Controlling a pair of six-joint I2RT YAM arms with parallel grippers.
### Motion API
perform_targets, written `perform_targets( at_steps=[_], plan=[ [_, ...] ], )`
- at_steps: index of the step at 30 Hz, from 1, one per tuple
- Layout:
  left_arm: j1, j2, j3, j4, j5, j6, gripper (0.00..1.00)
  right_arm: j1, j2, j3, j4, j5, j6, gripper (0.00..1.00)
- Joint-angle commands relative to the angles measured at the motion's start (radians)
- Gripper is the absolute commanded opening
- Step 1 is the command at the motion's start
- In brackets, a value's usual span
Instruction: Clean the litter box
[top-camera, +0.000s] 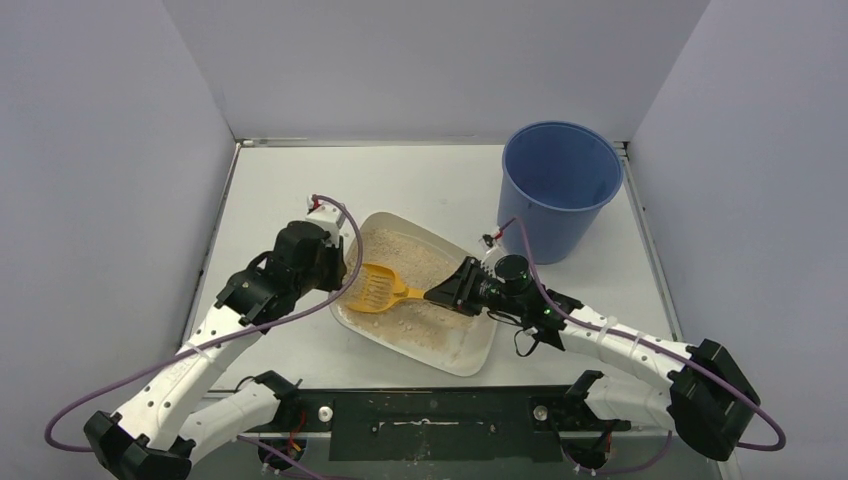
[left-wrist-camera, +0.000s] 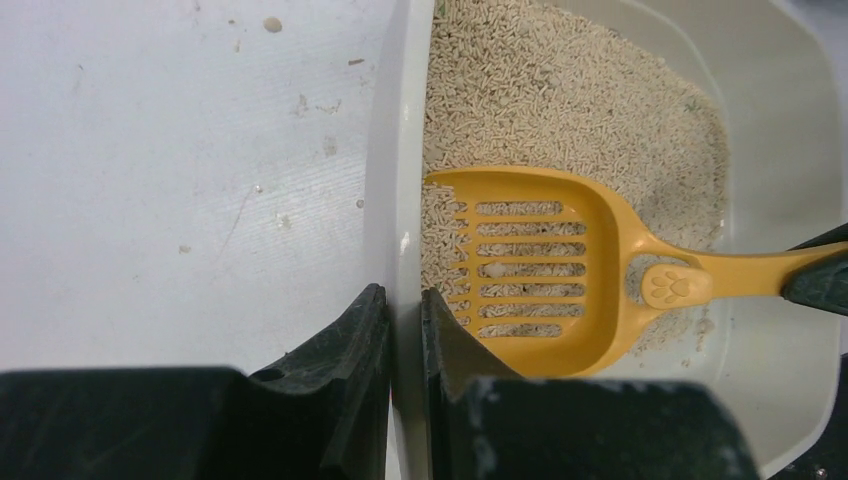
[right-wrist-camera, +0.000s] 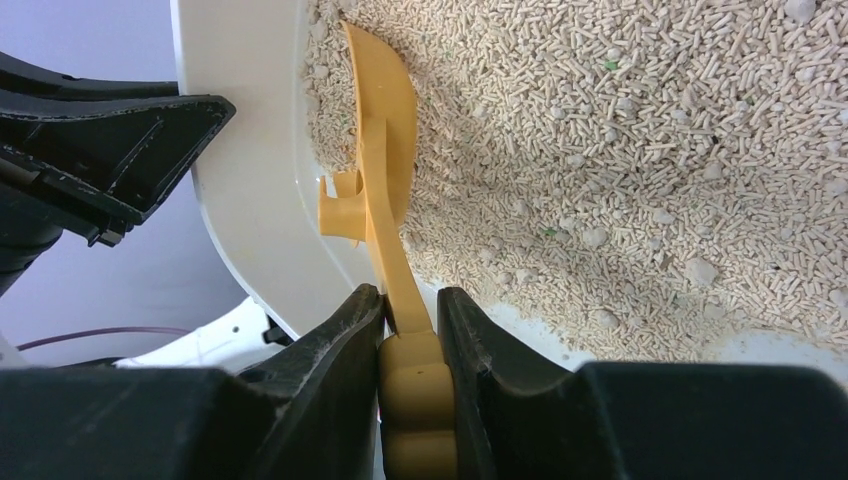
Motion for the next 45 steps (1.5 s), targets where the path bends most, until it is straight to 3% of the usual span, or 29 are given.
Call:
perform_targets(
  at_steps=[1,8,11,15,18,20,23,26,28,31,33,40,45],
  plan=[
    [-0.017,-0.072,0.162,0.189,0.187,0.042,0.00,0.023,0.014,-0.065,0.014,0.131,0.045,0.00],
    [-0.017,-0.099,0.210,0.188,0.235,0.035,0.00,0.042,-0.034,-0.120,0.084,0.215,0.098,0.00],
    [-0.017,-0.107,0.219,0.183,0.241,0.033,0.00,0.067,-0.041,-0.187,0.267,0.189,0.140,0.00],
    [-0.017,-0.108,0.217,0.186,0.247,0.024,0.00,0.077,-0.021,-0.196,0.241,0.228,0.174,0.00],
    [-0.017,-0.109,0.208,0.192,0.250,0.014,0.00,0.074,-0.023,-0.244,0.393,0.190,0.187,0.00],
    [-0.017,-0.110,0.198,0.185,0.247,0.014,0.00,0.061,-0.037,-0.219,0.289,0.201,0.164,0.00],
    [-0.017,-0.115,0.171,0.188,0.238,0.010,0.00,0.057,-0.060,-0.271,0.396,0.206,0.184,0.00],
    [-0.017,-0.123,0.129,0.202,0.229,-0.006,0.00,0.020,-0.066,-0.277,0.381,0.180,0.191,0.00],
    [-0.017,-0.133,0.090,0.220,0.217,-0.024,0.00,0.028,-0.059,-0.336,0.569,0.164,0.218,0.00],
    [-0.016,-0.145,0.033,0.234,0.199,-0.045,0.00,0.009,-0.032,-0.338,0.573,0.142,0.239,0.00],
    [-0.016,-0.149,0.002,0.244,0.183,-0.062,0.00,0.023,-0.026,-0.386,0.705,0.155,0.262,0.00],
    [-0.016,-0.148,-0.085,0.260,0.106,-0.120,0.00,-0.006,0.019,-0.448,0.906,0.070,0.281,0.00],
    [-0.014,-0.137,-0.127,0.238,0.019,-0.164,0.00,-0.020,-0.049,-0.469,0.864,0.051,0.275,0.00]
  ],
)
